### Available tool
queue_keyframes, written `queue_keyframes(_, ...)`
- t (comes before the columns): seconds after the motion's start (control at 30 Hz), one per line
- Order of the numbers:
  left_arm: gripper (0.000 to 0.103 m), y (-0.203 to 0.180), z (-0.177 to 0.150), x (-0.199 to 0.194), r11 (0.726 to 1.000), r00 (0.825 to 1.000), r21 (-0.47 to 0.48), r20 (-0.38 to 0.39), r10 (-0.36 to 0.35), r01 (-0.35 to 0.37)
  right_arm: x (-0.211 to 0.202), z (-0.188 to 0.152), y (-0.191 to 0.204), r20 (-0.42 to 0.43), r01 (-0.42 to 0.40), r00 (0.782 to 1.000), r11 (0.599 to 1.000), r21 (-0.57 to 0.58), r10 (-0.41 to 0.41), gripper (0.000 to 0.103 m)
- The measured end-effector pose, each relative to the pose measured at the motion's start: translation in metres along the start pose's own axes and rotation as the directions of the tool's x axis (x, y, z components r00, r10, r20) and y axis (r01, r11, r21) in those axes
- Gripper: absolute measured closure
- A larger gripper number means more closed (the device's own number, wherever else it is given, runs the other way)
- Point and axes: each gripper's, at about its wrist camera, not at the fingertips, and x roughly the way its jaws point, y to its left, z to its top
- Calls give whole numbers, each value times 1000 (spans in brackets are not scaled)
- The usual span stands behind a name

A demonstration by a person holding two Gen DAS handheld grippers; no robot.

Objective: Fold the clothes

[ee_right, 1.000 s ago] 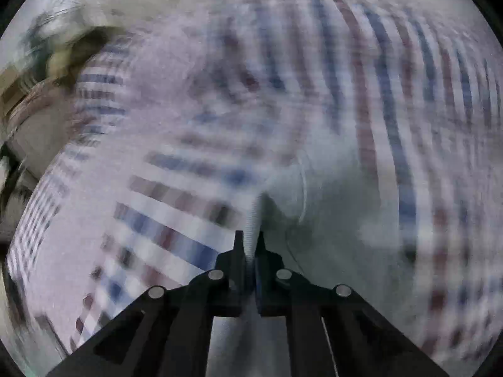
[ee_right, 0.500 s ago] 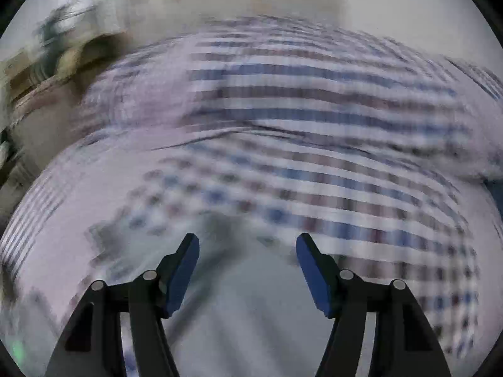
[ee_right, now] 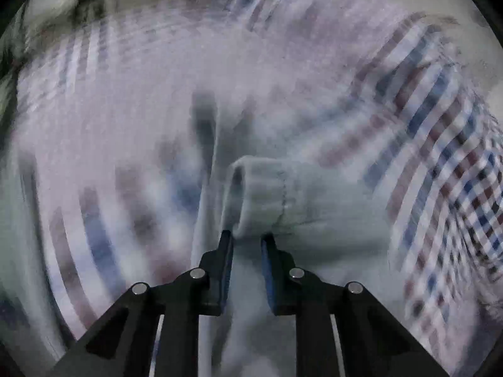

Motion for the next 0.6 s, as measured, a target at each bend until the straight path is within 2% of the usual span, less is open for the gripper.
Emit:
queue_keyframes(0.03, 15, 0, 0, -1, 1000, 1000, -3, 3, -1, 1, -25, 12, -15, 169, 38, 984, 992, 116, -57, 82)
queue_keyframes(0.07, 15, 1, 1, -1, 1000, 1000, -3, 6, 0, 0, -52, 18, -27, 303, 77, 941, 966, 247, -152, 72)
queue_keyframes(0.1, 15, 1, 1, -1, 1000, 1000, -3, 8, 1, -1, -64, 20, -30, 344, 70, 923, 953, 295, -174, 57)
queue_keyframes(0.13, 15, 1, 1, -1, 1000, 1000, -7, 8, 0, 0, -69, 22, -27, 349, 40, 926, 955, 293, -145, 53)
queue_keyframes(0.17, 15, 2, 1, -1, 1000, 1000, -11, 7, -1, 1, -64, 23, -15, 298, 9, 951, 974, 227, -79, 51)
queue_keyframes(0.2, 15, 2, 2, -2, 1000, 1000, -16, 8, -4, 4, -52, 18, -1, 228, 15, 973, 989, 147, -49, 51)
queue_keyframes(0.27, 15, 3, 3, -4, 1000, 1000, -24, 12, -8, 8, -28, 7, 27, 77, 8, 997, 1000, -15, -7, 50)
queue_keyframes(0.33, 15, 3, 4, -6, 999, 1000, -31, 18, -9, 10, -2, -11, 48, -57, -14, 998, 993, -117, 8, 49)
queue_keyframes(0.37, 15, 4, 4, -7, 999, 1000, -37, 20, -11, 12, 7, -19, 55, -94, -20, 996, 990, -139, 7, 49)
queue_keyframes(0.53, 15, 5, 6, -10, 999, 1000, -43, 23, -12, 13, 42, -24, 58, -155, 2, 988, 989, -147, -24, 48)
queue_keyframes(0.6, 15, 7, 7, -10, 999, 1000, -51, 24, -12, 13, 50, -22, 57, -147, 1, 989, 989, -146, -22, 50)
